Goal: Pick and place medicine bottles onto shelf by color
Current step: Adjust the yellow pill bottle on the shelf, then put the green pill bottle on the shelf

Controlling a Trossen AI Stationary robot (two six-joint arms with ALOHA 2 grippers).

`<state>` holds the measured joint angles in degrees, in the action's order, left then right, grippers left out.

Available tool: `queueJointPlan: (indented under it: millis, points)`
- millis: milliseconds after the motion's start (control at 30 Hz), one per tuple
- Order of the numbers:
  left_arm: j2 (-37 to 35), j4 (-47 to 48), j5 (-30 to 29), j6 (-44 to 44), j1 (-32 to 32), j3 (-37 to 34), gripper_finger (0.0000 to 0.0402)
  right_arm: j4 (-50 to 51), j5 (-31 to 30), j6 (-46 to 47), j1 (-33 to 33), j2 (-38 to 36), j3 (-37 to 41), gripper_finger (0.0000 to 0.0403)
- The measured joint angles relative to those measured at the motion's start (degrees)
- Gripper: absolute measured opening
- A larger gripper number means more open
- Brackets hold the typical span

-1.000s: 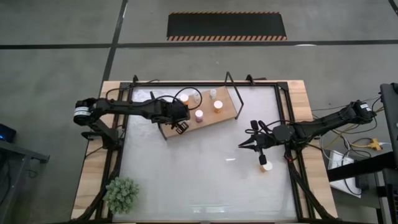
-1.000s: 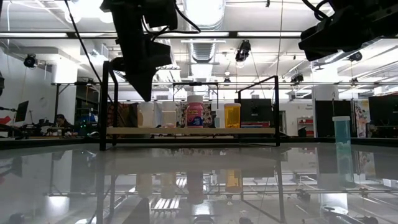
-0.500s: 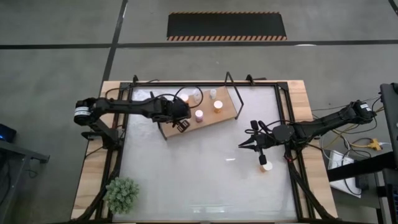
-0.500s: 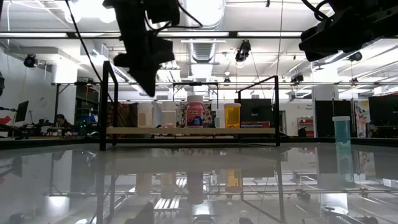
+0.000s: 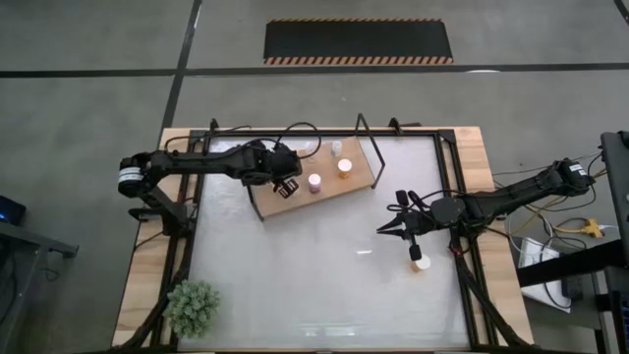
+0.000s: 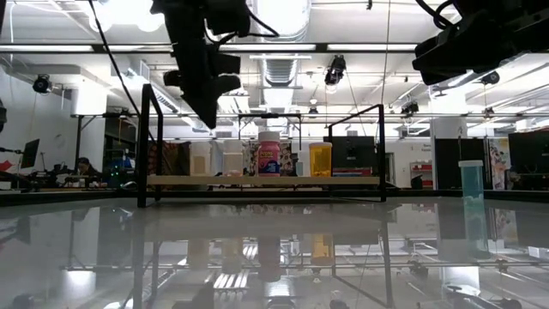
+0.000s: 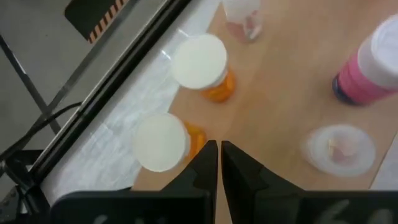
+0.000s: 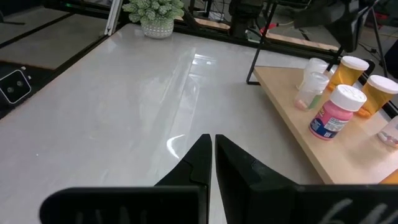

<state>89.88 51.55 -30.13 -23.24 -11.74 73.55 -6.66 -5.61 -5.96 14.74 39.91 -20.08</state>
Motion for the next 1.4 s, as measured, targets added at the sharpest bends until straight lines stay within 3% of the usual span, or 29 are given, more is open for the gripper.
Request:
queueJointPlan:
  millis: [500, 1000, 1400]
  points:
    - [1.5, -0.42, 1.49, -0.4, 0.12, -3.41, 0.0004, 0.42, 0.0, 0.0, 0.0, 0.0, 0.0, 0.0012]
    - [2.04, -0.42, 7.61, -1.95, 0.6, -3.36, 0.0004, 0.44, 0.0, 0.0, 0.0, -0.01, 0.0, 0.0012]
    - [-0.1, 0.12, 5.63, 2.67, 2.66, 4.08, 0.0004, 0.39, 0.0, 2.74, 0.0, 0.01, 0.0, 0.0012]
